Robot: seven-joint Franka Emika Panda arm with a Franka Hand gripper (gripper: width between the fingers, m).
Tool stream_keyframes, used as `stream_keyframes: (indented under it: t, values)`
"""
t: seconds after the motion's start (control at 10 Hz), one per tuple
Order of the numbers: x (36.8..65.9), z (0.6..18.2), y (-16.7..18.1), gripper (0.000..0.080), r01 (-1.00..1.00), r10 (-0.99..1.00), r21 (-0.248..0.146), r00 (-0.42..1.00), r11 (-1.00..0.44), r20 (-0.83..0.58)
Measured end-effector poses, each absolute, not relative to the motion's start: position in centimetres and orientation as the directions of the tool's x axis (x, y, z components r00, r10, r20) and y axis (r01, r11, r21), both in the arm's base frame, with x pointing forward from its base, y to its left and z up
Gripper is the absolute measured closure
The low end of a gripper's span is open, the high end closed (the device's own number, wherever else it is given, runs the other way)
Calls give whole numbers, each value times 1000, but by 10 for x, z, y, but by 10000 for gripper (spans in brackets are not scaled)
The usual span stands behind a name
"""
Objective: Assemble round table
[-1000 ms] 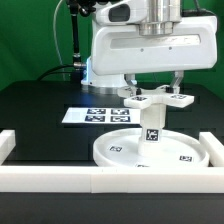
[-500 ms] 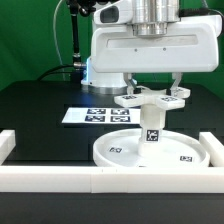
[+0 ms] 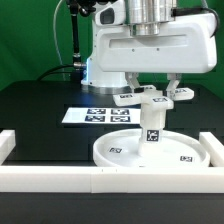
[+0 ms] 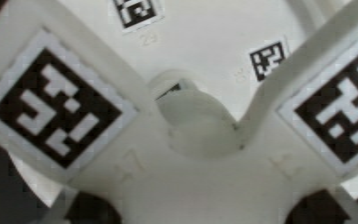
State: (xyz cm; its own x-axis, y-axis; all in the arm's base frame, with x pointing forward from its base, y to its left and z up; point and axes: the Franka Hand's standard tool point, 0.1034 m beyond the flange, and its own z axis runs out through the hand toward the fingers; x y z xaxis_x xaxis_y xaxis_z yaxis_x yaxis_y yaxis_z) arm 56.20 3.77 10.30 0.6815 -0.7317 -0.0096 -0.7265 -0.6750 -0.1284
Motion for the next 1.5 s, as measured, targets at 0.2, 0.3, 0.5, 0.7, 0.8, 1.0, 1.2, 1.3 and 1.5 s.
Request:
stream_keyframes:
  t: [0.2,0.3,0.5,0.7,0.8,1.0,1.2,1.3,1.5]
  values:
    - [561,103,37,356,-851,-856,-149,515,-504,-41]
    - [561,103,37,356,-907,-912,-153,406,-393,-64]
    - [560,103,37,356,-978,-979,-148,162,-144,-121]
    - [561,102,39,356,-989,-988,-131,-48,67,-148]
    - [561,102,39,356,-978,-977,-123,-148,168,-156]
    - [561,102,38,356,-965,-961,-111,-219,239,-169]
    - [561,103,40,248,-965,-960,-112,-215,238,-181]
    - [562,110,39,181,-967,-962,-123,-196,222,-191]
    - [561,127,41,156,-970,-964,-141,-166,198,-210]
